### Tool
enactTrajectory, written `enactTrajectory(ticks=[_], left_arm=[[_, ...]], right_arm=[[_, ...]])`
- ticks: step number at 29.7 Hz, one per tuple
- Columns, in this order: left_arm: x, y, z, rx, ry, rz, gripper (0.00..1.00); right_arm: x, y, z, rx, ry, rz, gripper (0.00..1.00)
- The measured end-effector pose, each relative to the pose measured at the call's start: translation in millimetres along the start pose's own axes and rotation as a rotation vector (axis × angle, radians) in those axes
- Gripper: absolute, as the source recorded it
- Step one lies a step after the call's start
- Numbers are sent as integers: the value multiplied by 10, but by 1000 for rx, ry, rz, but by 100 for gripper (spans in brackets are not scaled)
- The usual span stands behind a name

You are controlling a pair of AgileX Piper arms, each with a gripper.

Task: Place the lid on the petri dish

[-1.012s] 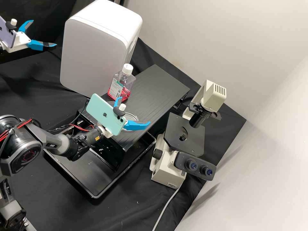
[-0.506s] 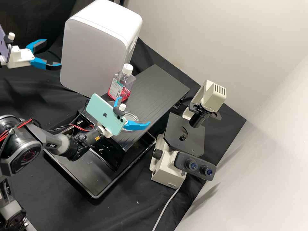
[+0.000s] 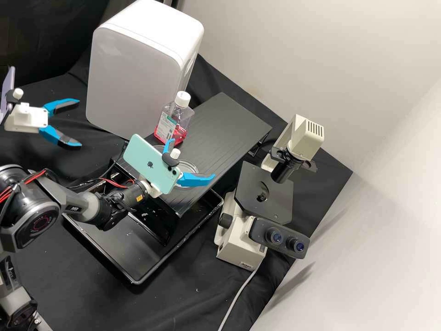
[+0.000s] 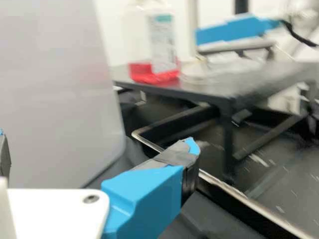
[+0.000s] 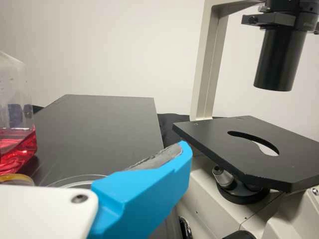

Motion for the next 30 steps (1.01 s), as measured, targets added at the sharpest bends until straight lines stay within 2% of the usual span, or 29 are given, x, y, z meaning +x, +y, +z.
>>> enactTrajectory(ticks=[5,7,9,12,14,16,22,27,30], left_arm=[[46,-117,130,48,-18,-40,100],[64,-173,170,59,-7,-57,100],[76,-222,196,64,6,-74,100],[94,-280,227,57,19,-93,100],[110,-318,255,67,18,-105,100],[140,-331,283,76,10,-106,100],[186,-387,334,85,-25,-123,100],[188,-401,371,72,-80,-133,100],[185,-400,350,44,-97,-137,100]], right_arm=[[0,0,0,0,0,0,100],[0,0,0,0,0,0,100],[0,0,0,0,0,0,100],[0,0,0,0,0,0,100],[0,0,0,0,0,0,100],[0,0,0,0,0,0,100],[0,0,0,0,0,0,100],[0,0,0,0,0,0,100],[0,0,0,0,0,0,100]])
